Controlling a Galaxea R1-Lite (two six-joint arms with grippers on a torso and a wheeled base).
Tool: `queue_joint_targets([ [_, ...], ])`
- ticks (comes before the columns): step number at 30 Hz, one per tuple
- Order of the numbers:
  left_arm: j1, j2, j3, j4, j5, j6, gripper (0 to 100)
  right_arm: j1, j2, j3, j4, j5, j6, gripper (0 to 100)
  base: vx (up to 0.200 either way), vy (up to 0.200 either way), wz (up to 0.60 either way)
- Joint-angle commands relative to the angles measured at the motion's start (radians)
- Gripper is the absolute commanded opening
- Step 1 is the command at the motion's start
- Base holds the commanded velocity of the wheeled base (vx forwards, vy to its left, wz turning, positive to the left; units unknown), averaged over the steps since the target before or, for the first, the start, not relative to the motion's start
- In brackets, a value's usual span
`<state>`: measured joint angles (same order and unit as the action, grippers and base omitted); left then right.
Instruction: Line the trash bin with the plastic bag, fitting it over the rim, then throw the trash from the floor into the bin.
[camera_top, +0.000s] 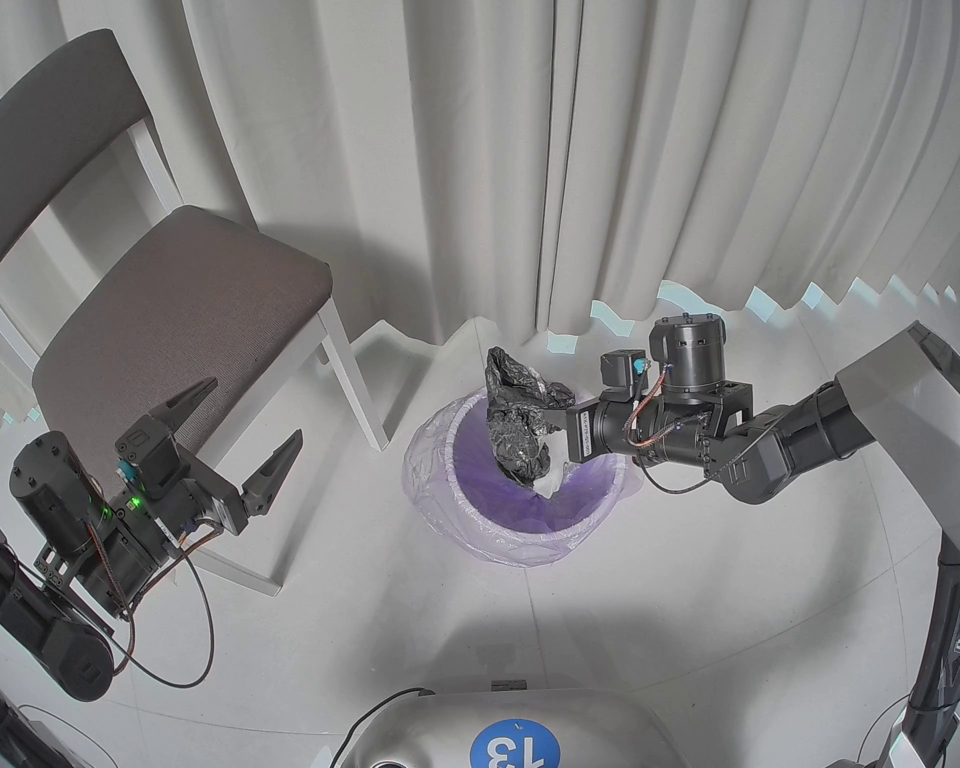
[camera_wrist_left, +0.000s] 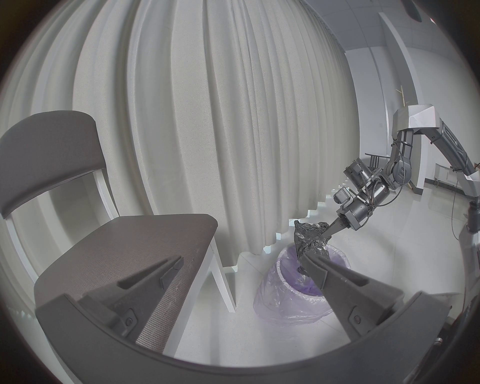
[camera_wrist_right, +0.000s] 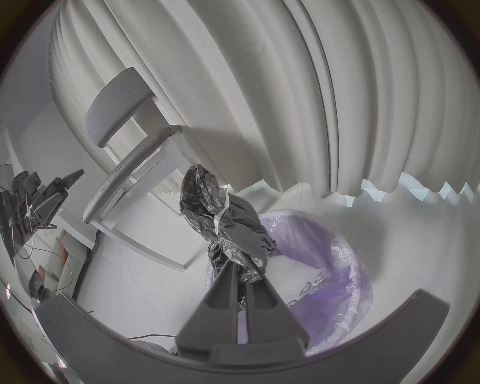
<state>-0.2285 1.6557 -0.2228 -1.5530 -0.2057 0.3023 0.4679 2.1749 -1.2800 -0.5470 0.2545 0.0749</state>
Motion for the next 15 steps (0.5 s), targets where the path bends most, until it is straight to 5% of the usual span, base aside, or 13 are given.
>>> queue_joint_targets([
  [1,-0.006,-0.002,0.000,-0.018,0.000,0.000,100,0.008,-0.003,0.013,-0.010,0.000,0.000,0,0.000,0.000,0.00],
  [7,-0.006,-0.002,0.005,-0.018,0.000,0.000,100,0.012,0.002,0.018,-0.028,0.000,0.002,0,0.000,0.000,0.00],
  [8,-0.006,-0.002,0.005,-0.018,0.000,0.001,100,0.008,0.002,0.021,-0.030,0.000,0.002,100,0.000,0.000,0.00],
  [15,-0.006,-0.002,0.005,-0.018,0.000,0.000,100,-0.009,-0.003,0.041,-0.034,0.019,0.002,100,0.000,0.000,0.00],
])
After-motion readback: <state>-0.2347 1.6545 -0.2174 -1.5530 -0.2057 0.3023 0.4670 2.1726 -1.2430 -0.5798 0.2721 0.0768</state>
